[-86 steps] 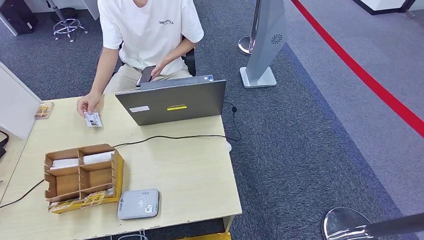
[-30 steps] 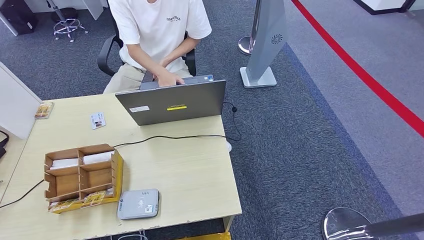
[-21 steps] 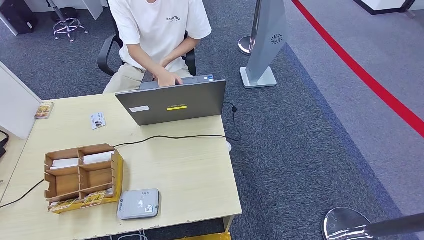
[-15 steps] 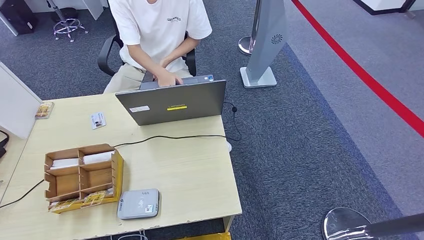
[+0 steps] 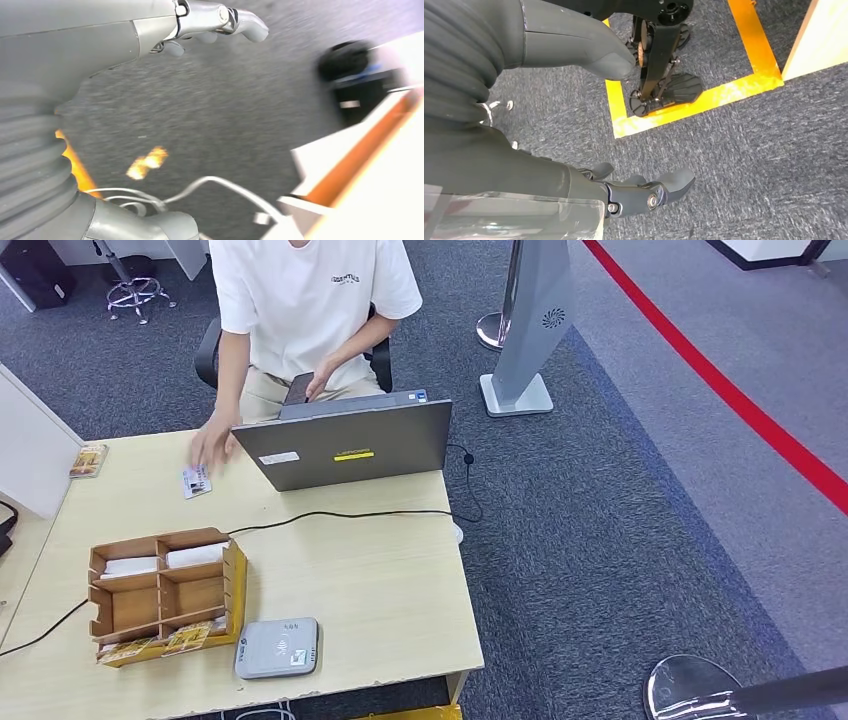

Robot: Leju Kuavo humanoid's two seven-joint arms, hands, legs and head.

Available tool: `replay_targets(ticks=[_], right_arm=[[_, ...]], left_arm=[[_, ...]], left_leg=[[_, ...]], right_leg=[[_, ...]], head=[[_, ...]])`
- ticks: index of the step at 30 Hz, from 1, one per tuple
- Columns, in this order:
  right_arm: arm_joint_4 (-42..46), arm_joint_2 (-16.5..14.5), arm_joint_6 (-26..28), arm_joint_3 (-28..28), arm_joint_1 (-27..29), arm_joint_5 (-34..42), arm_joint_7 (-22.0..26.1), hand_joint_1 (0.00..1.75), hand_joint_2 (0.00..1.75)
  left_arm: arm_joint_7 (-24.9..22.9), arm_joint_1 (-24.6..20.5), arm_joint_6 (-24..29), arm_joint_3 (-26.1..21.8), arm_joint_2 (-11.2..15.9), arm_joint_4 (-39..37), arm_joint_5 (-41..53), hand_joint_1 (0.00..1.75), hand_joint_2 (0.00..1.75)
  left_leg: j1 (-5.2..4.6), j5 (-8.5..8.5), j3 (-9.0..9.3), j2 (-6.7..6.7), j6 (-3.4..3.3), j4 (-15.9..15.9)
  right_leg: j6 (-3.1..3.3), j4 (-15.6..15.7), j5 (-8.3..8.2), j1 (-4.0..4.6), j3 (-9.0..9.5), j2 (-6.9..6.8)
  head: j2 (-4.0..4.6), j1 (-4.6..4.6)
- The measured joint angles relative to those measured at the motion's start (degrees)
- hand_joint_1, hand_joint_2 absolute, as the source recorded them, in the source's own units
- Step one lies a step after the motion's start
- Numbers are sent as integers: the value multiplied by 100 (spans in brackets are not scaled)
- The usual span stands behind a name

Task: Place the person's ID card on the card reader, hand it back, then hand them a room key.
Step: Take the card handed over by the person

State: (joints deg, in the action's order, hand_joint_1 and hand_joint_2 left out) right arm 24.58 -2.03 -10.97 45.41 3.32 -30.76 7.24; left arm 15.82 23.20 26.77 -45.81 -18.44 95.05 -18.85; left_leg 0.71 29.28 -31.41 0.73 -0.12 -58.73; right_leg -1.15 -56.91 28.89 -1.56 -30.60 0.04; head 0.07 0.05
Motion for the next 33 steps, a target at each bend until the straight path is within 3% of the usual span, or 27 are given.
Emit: replay_targets(ticks=[10, 17, 23, 33], right_arm=[[-106, -9, 11, 274, -92, -408, 97, 0, 175], [-309, -9, 37, 463, -199, -829, 192, 0, 175], [-489, -9, 112, 578, -279, -1137, 262, 0, 175], [-685, -1, 121, 764, -328, -1391, 321, 0, 175]], left_arm=[[692, 130, 357, 278, -63, 1418, -76, 0, 175], [1237, -277, 336, 382, -38, 2660, 249, 0, 175], [1586, -578, 428, 570, 363, 3274, 938, 0, 175], [1883, -1101, 773, 1334, 757, 3360, 2803, 0, 175]], left_leg=[[1, 0, 6, -3, 1, 0], [2, -2, 9, -4, 1, 0], [2, -2, 12, -6, 2, 0], [1, -2, 11, -7, 1, -1]], right_leg=[[0, 0, 0, 2, -3, 3], [2, -1, -3, 2, 5, 3], [2, -1, -2, 3, 3, 9], [2, -1, -3, 1, 3, 13]], head=[[0, -4], [0, -2], [0, 4], [0, 4]])
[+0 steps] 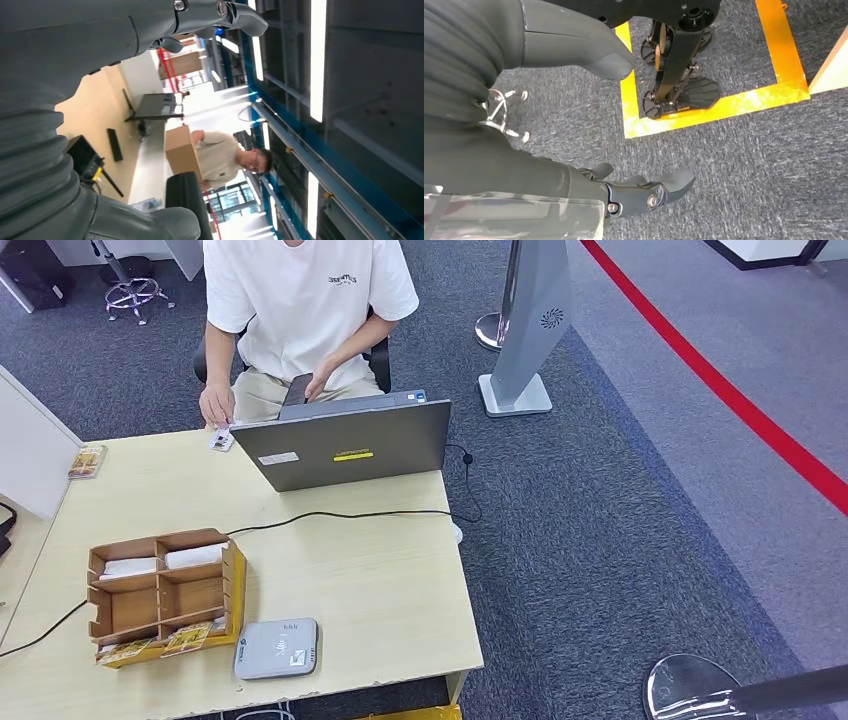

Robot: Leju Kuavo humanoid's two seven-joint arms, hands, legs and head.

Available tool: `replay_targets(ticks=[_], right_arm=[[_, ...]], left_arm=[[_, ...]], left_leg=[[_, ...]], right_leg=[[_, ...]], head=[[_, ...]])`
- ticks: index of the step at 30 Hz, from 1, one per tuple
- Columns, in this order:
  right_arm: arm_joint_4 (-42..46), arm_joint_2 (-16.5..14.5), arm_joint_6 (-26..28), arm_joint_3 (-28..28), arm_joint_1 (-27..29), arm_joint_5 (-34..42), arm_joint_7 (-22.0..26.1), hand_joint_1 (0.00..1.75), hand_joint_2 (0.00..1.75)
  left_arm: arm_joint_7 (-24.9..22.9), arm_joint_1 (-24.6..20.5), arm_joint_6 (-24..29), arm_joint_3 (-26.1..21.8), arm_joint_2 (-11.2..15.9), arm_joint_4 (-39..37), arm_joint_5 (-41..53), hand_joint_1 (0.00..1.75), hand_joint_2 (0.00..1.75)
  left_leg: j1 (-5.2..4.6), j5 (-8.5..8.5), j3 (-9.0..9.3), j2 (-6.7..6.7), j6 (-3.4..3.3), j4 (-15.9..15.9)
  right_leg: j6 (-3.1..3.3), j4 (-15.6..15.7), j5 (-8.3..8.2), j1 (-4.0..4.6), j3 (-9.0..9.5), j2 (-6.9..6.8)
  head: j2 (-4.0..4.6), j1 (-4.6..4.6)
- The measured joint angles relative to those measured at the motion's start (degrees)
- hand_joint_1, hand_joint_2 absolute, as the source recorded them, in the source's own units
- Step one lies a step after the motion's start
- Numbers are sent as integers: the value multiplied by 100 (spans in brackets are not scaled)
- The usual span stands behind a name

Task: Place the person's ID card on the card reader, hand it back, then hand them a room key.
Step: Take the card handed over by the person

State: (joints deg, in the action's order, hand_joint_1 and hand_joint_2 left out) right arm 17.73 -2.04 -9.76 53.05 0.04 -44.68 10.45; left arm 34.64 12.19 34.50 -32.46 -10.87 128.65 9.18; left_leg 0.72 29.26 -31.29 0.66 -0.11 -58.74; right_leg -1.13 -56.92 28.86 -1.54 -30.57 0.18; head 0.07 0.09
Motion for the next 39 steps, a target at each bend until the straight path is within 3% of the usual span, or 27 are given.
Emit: replay_targets(ticks=[10, 22, 39], right_arm=[[-130, 37, -1, 98, -40, -178, 7, 0, 175], [-240, 76, 17, 193, -90, -313, -5, 0, 175], [-298, 134, 34, 308, -127, -502, -109, 0, 175]], left_arm=[[-313, -523, 169, 806, 349, -357, 1902, 0, 175], [-1290, -1171, 79, 1697, 1038, -1176, 3899, 0, 175], [-2894, -2193, -1516, 2859, 2007, -2543, 5850, 0, 175]], left_leg=[[1, 0, 0, 0, 0, 0], [0, 0, 0, -1, 0, -1], [0, -1, 0, -6, 0, -2]], right_leg=[[0, 0, 0, 1, -2, 1], [0, -1, 0, 0, -2, 3], [1, -3, -2, 0, -6, 9]], head=[[0, 0], [0, 0], [0, 0]])
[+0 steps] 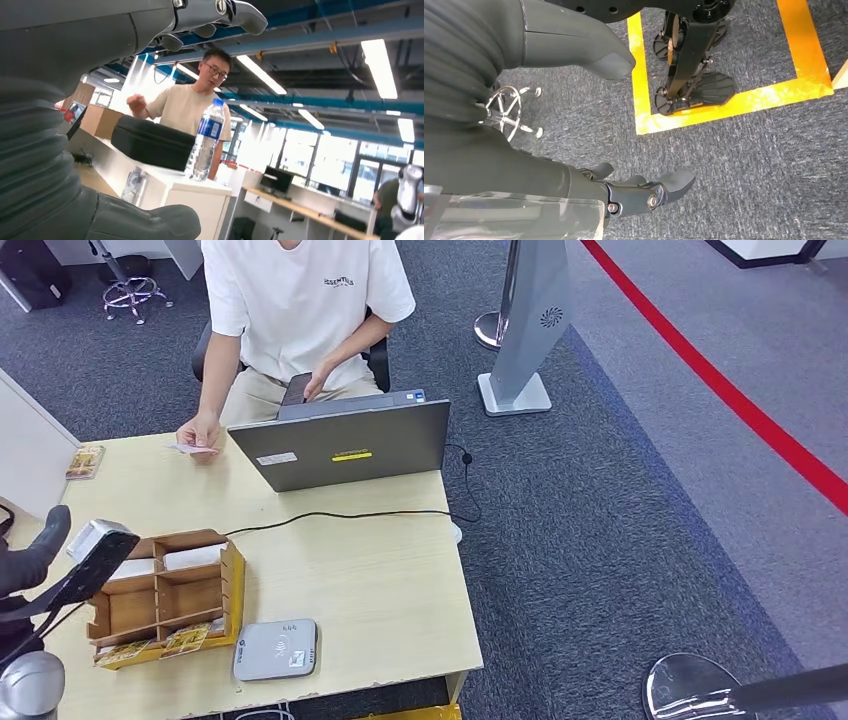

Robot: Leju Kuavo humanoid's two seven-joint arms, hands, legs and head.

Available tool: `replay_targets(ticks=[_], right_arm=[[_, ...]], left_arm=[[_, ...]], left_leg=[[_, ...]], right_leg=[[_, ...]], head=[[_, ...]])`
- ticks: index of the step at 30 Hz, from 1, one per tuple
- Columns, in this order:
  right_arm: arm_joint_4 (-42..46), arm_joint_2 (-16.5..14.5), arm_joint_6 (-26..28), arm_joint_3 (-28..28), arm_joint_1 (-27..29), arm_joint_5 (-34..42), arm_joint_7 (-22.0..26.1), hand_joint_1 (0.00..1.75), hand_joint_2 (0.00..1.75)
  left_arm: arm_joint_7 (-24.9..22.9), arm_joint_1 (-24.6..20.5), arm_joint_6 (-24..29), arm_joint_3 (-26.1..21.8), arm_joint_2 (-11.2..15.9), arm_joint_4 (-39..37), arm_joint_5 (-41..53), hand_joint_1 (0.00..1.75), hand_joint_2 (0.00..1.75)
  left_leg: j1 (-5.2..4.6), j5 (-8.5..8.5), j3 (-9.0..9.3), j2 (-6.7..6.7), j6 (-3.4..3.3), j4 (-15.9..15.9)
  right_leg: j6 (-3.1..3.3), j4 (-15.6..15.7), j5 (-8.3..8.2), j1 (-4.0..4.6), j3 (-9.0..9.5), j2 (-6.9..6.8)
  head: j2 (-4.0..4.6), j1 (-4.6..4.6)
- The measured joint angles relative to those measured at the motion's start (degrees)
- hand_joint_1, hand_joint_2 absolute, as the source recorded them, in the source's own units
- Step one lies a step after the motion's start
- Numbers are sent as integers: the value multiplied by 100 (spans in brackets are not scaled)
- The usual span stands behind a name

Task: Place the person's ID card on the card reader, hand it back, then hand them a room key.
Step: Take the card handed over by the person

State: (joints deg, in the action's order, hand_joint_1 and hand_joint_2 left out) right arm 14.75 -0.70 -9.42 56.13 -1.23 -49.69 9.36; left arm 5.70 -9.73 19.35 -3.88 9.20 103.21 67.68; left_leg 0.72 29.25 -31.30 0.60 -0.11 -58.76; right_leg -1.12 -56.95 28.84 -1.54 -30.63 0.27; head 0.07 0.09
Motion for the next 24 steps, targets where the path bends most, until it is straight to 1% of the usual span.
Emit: replay_targets(ticks=[8, 15, 19, 24], right_arm=[[-8, 3, -24, 64, -12, -85, -40, 0, 175], [3, 3, -52, 145, -12, -205, -80, 0, 175], [29, 3, -104, 190, -7, -309, -97, 0, 175], [56, 1, -139, 232, -6, -316, -97, 0, 175]], left_arm=[[-784, -472, -835, 550, 493, -683, 804, 0, 175], [-1510, -850, -1436, 1005, 933, -1243, 1518, 0, 175], [-1852, -980, -1534, 1181, 1118, -1453, 1890, 0, 175], [-1923, -1055, -1524, 1302, 1215, -1614, 1985, 0, 175]], left_leg=[[0, 0, 0, -3, 0, 0], [0, -1, -1, -5, 0, 0], [1, 0, -2, -6, 0, 0], [0, 0, -3, -6, 0, 0]], right_leg=[[2, -1, -1, 0, -1, 3], [2, -3, -2, 0, -2, 5], [2, -3, -2, 0, -2, 6], [2, -3, -2, 0, -2, 6]], head=[[0, -1], [0, -3], [0, -4], [0, -3]])
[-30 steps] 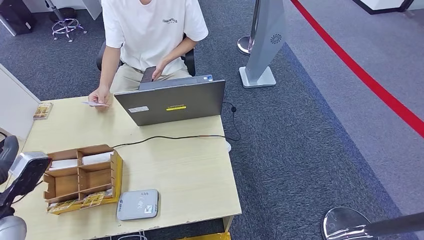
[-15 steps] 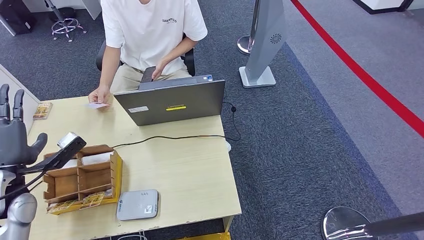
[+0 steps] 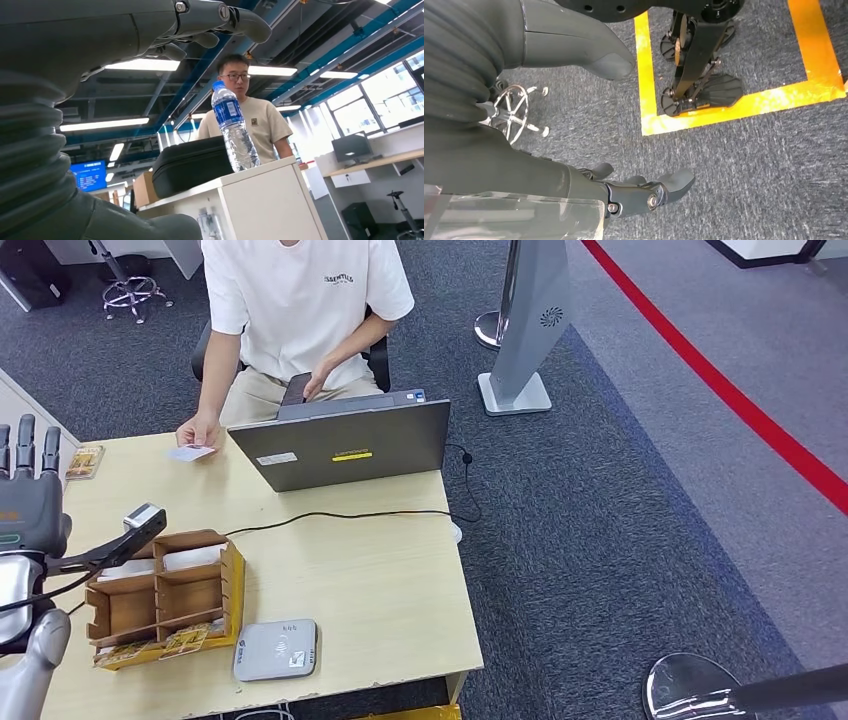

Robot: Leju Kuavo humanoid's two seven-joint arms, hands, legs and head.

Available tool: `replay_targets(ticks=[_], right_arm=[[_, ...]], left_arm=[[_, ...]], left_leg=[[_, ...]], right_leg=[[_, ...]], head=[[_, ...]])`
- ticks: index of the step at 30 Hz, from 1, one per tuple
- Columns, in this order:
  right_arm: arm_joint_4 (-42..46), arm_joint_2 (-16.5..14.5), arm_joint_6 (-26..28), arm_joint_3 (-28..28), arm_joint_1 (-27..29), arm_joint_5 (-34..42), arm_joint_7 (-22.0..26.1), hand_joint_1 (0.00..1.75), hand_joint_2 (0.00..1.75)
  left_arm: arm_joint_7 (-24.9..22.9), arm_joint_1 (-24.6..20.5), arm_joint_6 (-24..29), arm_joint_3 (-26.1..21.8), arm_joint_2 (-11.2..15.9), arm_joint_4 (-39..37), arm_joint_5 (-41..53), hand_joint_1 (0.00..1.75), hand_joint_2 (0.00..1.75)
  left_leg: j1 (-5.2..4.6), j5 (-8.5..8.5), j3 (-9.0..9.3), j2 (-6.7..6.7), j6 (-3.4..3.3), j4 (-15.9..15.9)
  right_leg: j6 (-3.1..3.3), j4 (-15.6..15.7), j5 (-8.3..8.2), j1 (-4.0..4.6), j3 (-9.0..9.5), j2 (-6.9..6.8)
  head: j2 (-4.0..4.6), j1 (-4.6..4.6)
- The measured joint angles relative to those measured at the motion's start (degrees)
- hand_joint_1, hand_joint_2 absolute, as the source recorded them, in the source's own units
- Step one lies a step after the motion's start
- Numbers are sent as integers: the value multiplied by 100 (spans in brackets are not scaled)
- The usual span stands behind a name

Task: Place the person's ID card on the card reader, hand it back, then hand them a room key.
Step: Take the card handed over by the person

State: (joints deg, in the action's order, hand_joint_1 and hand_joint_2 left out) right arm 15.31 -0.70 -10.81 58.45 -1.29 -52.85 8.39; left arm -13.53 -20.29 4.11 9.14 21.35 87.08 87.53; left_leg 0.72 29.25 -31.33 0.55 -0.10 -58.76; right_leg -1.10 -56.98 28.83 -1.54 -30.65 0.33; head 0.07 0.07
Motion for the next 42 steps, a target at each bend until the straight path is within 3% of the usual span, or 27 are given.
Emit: replay_targets(ticks=[6, 25, 37, 41, 42], right_arm=[[14, 0, 1, 35, 2, -2, 0, 0, 175], [15, 0, 19, 88, 4, -194, 27, 0, 175], [15, 0, 20, 92, 4, -201, 56, 0, 175], [15, 0, 26, 93, 2, -207, 67, 0, 175], [15, 0, 30, 93, 2, -210, 71, 0, 175]], left_arm=[[-9, -21, 62, 63, 51, -63, 20, 0, 175], [-24, 90, 1060, 82, 53, -66, 195, 0, 175], [9, 117, 1133, 79, 53, -66, 195, 0, 175], [48, 117, 1179, 72, 53, -66, 196, 175, 175], [64, 117, 1193, 68, 53, -66, 196, 175, 175]], left_leg=[[0, 0, 0, 0, 0, 0], [0, 0, -1, 0, 0, 0], [0, 0, -2, 1, 0, 0], [0, 0, -2, 1, 0, 0], [0, 0, -2, 1, 0, 0]], right_leg=[[0, 0, 0, 0, 0, 0], [0, -1, 0, 0, 1, 0], [0, -1, 0, 0, 1, -1], [0, -1, 0, 0, 1, -1], [0, -1, 0, 0, 1, -1]], head=[[0, -1], [0, 0], [0, -1], [0, -1], [0, -1]])
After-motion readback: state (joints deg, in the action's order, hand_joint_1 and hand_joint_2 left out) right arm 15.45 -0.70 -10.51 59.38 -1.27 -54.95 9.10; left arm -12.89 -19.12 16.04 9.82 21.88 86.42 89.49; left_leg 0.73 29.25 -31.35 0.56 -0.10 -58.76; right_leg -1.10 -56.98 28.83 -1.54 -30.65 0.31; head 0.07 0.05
